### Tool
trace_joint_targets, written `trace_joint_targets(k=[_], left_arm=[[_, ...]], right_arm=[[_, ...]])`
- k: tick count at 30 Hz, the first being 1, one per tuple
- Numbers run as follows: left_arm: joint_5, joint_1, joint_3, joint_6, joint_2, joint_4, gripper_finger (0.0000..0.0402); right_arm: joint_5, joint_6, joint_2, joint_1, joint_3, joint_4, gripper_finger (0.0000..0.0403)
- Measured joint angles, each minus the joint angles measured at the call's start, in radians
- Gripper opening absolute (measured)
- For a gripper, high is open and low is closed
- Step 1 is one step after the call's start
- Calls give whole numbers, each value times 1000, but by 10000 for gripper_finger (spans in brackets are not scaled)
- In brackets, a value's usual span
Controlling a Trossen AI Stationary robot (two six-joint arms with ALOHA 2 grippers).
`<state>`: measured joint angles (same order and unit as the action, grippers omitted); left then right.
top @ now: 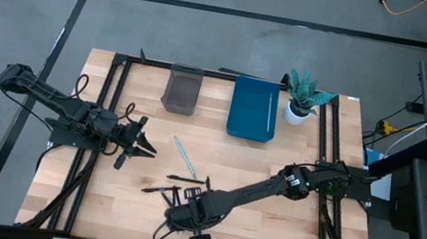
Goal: Sort pens & pencils
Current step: Put the blue pencil into the blue bin
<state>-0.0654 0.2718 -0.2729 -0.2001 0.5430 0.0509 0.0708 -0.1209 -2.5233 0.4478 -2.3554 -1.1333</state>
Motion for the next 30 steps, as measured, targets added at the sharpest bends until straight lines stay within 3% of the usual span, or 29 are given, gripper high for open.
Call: trace_joint_targets(k=[18, 30], left_arm=[[0, 0, 0, 49, 0, 25, 64], [0, 0, 0, 101, 0, 25, 64]], right_arm=[[-1, 74, 1, -97, 0, -128, 21], [-93, 80, 77, -163, 0, -189, 22]])
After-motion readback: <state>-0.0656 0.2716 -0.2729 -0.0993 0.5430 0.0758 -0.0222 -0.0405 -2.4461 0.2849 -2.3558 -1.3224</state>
